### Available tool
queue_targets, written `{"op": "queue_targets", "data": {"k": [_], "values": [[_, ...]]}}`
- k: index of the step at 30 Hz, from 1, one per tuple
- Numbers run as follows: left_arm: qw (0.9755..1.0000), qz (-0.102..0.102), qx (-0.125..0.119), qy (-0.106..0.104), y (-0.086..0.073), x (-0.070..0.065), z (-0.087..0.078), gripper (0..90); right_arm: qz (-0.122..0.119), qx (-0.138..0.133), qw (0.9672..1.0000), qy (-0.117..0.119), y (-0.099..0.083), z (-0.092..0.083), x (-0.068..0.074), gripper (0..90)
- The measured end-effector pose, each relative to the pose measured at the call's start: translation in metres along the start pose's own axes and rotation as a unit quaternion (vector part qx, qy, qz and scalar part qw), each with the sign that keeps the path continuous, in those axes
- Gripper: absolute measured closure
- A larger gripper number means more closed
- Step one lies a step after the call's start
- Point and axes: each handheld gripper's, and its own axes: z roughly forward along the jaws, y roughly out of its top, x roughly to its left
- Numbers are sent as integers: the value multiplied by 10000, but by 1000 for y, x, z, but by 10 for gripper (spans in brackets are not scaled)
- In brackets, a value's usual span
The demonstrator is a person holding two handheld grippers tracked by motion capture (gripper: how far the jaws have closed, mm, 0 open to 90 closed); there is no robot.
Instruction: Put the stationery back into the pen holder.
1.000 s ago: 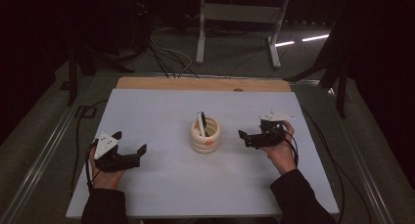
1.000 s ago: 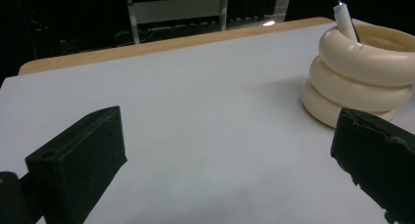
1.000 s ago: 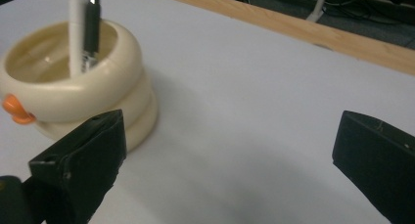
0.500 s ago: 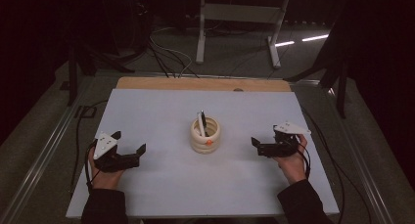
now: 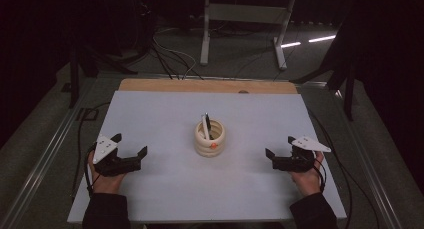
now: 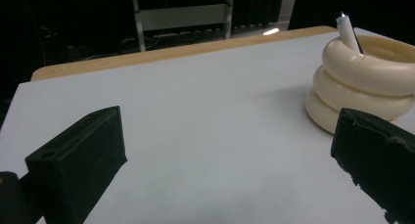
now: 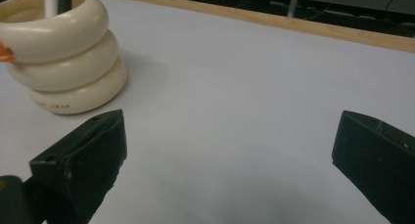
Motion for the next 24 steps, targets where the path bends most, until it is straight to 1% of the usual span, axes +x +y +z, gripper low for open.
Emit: {"op": "queue_targets", "data": {"k": [1, 4, 5, 7, 9, 15, 18, 19, 24], "values": [[10000, -10, -18, 1, 0, 0, 0, 2, 20, -42, 10000, -12, -5, -6, -1, 11], [10000, -13, -31, 17, 0, 1, -1, 2, 78, -144, 9999, -1, -9, -13, -3, 11], [10000, -13, -31, 17, 0, 1, -1, 2, 78, -144, 9999, -1, -9, -13, -3, 11], [10000, -12, -35, 26, 0, 1, -1, 2, 182, -276, 9995, -4, -10, -18, -5, 3], [10000, -5, -44, 41, 0, 1, -2, 2, 231, -333, 9992, 14, -11, -20, -7, 0], [9999, -12, -88, 66, 0, 3, -3, 2, 212, -471, 9986, -101, -13, -25, -8, 0], [9999, 9, -87, 71, 0, 2, -2, 2, 220, -545, 9982, -105, -13, -26, -8, 0], [9999, 20, -99, 73, 1, 1, -2, 2, 255, -580, 9979, -142, -13, -27, -7, 0], [9999, 24, -125, 82, 1, 2, -2, 2, 249, -619, 9977, -146, -13, -27, -5, 0]]}}
